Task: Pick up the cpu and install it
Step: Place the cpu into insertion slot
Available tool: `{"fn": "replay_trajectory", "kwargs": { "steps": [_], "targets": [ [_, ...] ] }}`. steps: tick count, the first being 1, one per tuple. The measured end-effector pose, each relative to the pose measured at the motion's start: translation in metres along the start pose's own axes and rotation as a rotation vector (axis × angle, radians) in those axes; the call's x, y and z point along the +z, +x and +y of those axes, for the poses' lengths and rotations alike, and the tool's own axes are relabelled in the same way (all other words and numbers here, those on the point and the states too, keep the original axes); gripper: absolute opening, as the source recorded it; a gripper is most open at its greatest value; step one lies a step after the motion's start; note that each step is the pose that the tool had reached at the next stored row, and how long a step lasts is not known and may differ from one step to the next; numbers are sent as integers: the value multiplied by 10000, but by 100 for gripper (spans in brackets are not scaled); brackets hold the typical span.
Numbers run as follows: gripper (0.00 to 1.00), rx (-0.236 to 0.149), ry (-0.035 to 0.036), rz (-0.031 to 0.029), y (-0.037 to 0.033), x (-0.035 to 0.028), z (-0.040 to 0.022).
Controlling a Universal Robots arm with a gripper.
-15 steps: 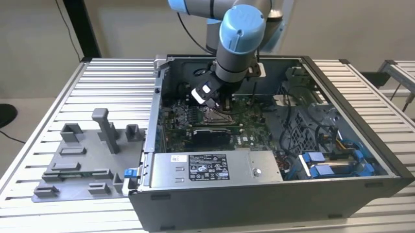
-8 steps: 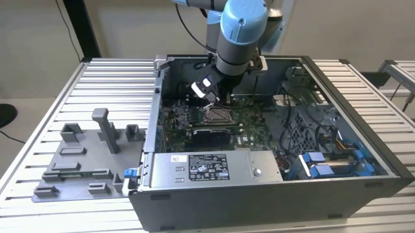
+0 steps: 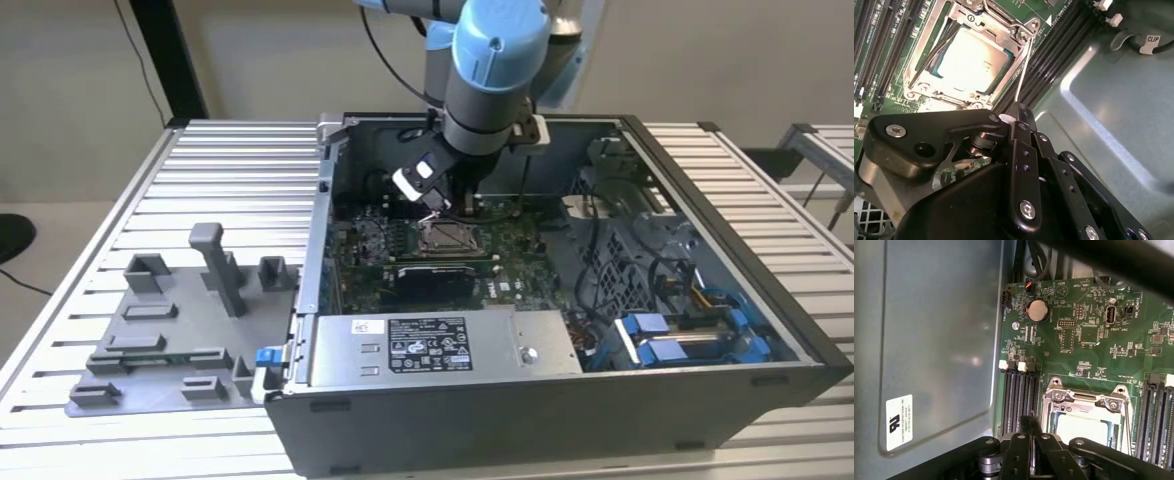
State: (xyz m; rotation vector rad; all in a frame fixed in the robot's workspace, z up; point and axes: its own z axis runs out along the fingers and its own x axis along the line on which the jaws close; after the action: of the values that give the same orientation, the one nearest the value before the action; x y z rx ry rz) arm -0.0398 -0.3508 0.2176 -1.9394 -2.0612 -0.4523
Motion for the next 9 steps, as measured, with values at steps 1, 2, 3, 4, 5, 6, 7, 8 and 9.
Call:
{"fn": "replay_trajectory", "kwargs": {
  "steps": [1, 2, 3, 4, 5, 6, 7, 8, 9],
  "targets": [
    [0, -2, -2, 5, 3, -4, -11],
    [0, -3, -2, 15, 6, -7, -30],
    [0, -2, -2, 20, 8, -11, -50],
    [0, -3, -4, 25, 11, -13, -77],
    [0, -2, -3, 27, 14, -15, -116],
    [0, -1, -4, 29, 17, -16, -157],
    [0, -1, -4, 28, 20, -17, -201],
    [0, 0, -4, 27, 23, -18, -245],
    [0, 1, -4, 27, 26, -19, -287]
  ]
}}
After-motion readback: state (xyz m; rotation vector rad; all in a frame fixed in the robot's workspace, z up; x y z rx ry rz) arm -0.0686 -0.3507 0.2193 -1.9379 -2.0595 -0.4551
